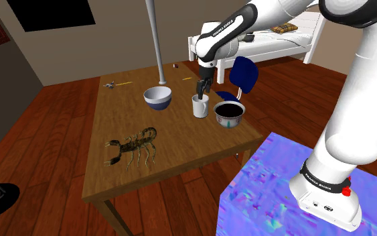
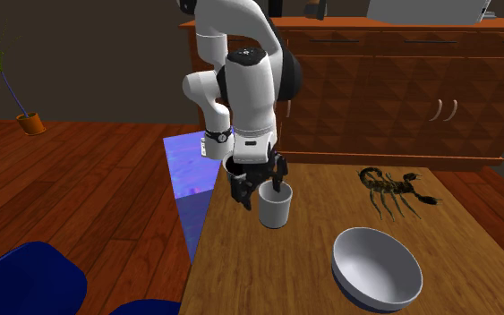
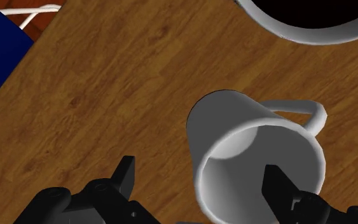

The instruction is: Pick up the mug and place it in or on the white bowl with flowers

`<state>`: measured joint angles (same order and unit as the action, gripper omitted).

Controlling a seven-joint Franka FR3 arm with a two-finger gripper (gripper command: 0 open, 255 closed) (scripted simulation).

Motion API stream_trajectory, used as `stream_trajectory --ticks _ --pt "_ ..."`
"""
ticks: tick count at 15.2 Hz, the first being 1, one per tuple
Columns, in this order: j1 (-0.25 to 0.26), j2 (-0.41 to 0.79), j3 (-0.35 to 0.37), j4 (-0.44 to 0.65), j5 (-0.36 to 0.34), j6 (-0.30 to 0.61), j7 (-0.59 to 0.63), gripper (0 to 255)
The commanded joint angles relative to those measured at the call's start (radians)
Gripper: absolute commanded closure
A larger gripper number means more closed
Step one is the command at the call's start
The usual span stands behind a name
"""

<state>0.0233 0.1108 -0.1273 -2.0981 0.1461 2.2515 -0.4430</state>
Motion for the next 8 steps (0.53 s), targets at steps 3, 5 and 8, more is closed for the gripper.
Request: stream_trajectory --ticks 3,5,8 --pt "0.002 0.038 0.004 -0.019 0.012 0.056 -0.008 0" --pt "0.002 0.038 0.004 -0.019 0.012 0.056 -0.008 0" --pt "0.002 0.038 0.004 -0.019 0.012 0.056 -0.008 0"
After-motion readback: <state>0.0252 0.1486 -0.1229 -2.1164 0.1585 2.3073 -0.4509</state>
